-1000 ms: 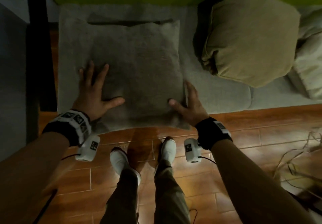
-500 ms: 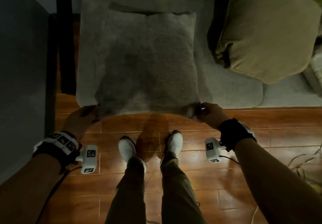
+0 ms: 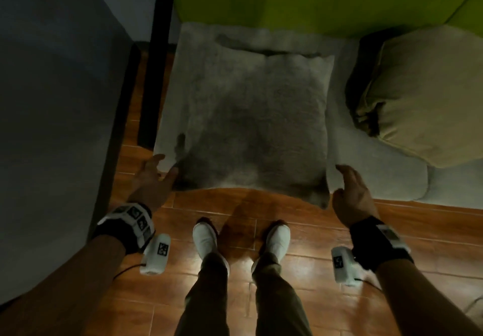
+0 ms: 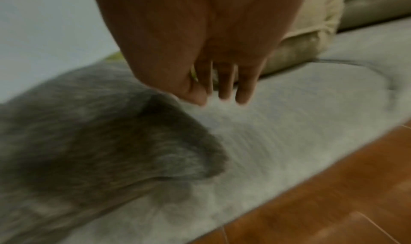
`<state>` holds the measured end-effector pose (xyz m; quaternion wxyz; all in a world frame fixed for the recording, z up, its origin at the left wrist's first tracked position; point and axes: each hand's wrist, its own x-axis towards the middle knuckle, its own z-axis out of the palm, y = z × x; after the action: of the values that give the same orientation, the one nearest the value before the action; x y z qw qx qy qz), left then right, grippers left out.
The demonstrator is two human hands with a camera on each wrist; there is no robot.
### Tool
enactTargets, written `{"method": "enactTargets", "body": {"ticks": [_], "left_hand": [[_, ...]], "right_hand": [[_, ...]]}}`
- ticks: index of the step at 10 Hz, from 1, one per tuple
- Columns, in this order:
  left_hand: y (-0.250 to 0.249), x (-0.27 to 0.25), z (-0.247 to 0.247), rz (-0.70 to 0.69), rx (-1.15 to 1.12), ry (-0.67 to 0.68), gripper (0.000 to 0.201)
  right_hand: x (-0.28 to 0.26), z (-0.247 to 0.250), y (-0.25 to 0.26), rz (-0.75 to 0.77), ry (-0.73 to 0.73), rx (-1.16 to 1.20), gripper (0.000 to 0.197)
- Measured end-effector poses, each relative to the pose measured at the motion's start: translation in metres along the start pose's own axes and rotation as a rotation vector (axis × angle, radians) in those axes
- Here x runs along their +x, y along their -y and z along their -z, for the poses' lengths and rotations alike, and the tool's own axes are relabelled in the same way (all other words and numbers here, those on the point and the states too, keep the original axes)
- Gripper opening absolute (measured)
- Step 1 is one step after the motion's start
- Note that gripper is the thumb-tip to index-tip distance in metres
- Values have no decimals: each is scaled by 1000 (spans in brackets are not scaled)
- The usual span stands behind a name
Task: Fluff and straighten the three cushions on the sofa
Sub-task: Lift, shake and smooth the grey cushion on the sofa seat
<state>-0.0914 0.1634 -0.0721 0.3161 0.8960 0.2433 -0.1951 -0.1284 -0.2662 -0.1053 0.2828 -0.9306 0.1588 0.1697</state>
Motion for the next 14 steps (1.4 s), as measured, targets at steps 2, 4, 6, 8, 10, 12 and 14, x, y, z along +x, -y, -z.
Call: {"method": "enactTargets", "body": {"ticks": [2,4,6,8,10,12,14], "left_hand": [[-90,5,-40,-612,213,-58,70],[-48,70,-89,-525,470,168,75],[-64,45,-61,-433,429,162,73],[-141,48,-4,-605,331,-147,66],[-175,134,-5,-696,537,171,72],[-119,185,5,-349,198,367,87],[-163,231,22,-185,-201,114,76]], "right_hand": [[30,-5,124,553,-185,-206,67],[76,-33,109,428,157,-423,72],[82,-9,37,49,244,-39,88],[114,59,62,267,61,-105,97],[182,62,160,531,212,-248,72],[207,55,89,3,421,-161,84],[207,79,93,-274,161,125,103]]}}
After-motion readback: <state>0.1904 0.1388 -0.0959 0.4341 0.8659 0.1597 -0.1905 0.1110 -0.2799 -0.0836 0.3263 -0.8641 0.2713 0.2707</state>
